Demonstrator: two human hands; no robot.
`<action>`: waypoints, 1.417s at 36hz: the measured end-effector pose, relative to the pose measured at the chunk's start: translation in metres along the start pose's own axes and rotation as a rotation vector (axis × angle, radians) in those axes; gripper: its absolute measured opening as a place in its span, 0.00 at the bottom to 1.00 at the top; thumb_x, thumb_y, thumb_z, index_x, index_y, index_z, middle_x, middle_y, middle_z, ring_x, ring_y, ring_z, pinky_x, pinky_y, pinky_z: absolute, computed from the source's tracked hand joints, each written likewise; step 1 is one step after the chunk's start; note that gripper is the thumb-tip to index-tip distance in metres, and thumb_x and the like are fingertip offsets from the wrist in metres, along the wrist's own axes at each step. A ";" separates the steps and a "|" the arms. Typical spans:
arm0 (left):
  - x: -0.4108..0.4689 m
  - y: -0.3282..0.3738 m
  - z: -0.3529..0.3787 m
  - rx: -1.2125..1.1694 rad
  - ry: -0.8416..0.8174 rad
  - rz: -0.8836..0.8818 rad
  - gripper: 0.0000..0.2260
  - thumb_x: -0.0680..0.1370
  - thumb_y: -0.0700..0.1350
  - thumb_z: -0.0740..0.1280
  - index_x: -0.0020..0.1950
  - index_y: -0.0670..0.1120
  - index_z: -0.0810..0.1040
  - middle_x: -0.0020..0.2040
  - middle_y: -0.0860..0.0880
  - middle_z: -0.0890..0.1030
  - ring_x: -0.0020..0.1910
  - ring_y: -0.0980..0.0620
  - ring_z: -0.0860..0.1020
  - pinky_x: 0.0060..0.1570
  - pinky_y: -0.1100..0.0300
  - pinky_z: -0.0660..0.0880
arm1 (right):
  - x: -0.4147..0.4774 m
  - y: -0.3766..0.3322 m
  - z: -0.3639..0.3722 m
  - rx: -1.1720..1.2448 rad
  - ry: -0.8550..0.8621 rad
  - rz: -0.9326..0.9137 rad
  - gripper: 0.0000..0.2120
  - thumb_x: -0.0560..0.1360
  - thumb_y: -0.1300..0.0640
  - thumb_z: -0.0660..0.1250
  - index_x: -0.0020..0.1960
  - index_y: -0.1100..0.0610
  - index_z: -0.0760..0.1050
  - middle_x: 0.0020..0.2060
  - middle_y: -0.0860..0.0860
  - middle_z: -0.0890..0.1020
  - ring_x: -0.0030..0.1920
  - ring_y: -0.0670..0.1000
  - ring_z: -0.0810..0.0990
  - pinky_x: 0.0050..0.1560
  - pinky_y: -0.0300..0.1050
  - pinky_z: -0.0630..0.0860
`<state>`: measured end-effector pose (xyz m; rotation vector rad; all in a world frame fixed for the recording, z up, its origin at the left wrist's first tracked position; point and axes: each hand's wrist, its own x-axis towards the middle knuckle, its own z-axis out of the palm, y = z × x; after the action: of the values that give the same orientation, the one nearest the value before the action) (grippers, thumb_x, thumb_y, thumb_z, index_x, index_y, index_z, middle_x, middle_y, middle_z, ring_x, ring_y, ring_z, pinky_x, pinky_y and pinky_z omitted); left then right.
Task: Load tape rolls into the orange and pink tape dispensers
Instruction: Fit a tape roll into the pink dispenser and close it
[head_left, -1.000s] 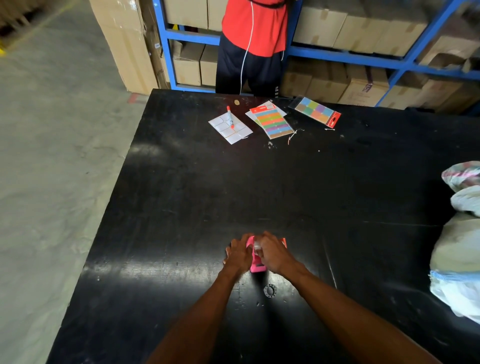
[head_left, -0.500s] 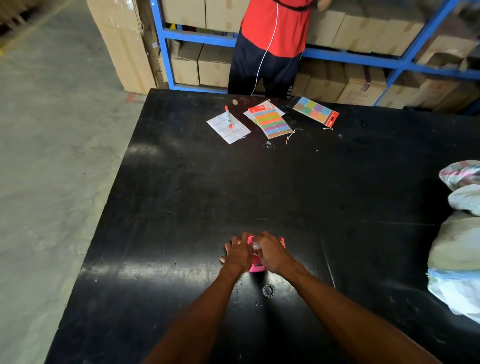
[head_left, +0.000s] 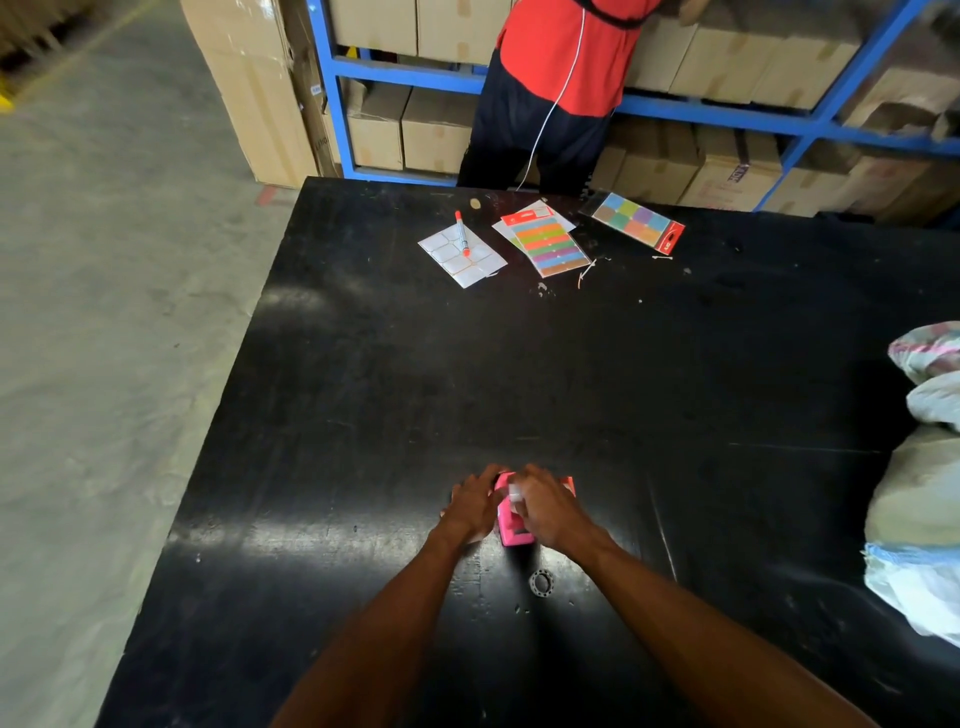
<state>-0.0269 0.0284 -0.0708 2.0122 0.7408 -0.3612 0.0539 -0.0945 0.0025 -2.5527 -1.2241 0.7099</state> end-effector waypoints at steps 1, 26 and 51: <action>0.001 -0.002 0.002 -0.018 0.000 0.003 0.15 0.78 0.60 0.56 0.65 0.65 0.67 0.62 0.44 0.78 0.64 0.40 0.74 0.66 0.40 0.68 | 0.000 0.002 0.001 -0.011 -0.001 -0.001 0.09 0.72 0.62 0.67 0.53 0.59 0.79 0.54 0.57 0.78 0.55 0.57 0.77 0.53 0.51 0.76; 0.021 -0.028 0.016 -0.123 0.003 0.025 0.24 0.71 0.66 0.56 0.67 0.71 0.66 0.59 0.48 0.80 0.59 0.44 0.77 0.62 0.40 0.73 | 0.007 0.004 0.008 -0.061 -0.050 0.083 0.08 0.68 0.59 0.73 0.46 0.55 0.78 0.52 0.51 0.70 0.52 0.56 0.76 0.48 0.54 0.79; 0.013 -0.013 0.000 -0.059 -0.056 -0.004 0.19 0.78 0.55 0.61 0.70 0.65 0.68 0.63 0.44 0.79 0.63 0.40 0.76 0.67 0.42 0.71 | -0.002 0.008 -0.004 -0.259 0.070 -0.032 0.09 0.77 0.54 0.63 0.52 0.51 0.80 0.52 0.51 0.78 0.56 0.53 0.74 0.56 0.50 0.68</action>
<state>-0.0254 0.0378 -0.0863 1.9381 0.7125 -0.3922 0.0597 -0.1011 0.0036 -2.7281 -1.4115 0.4773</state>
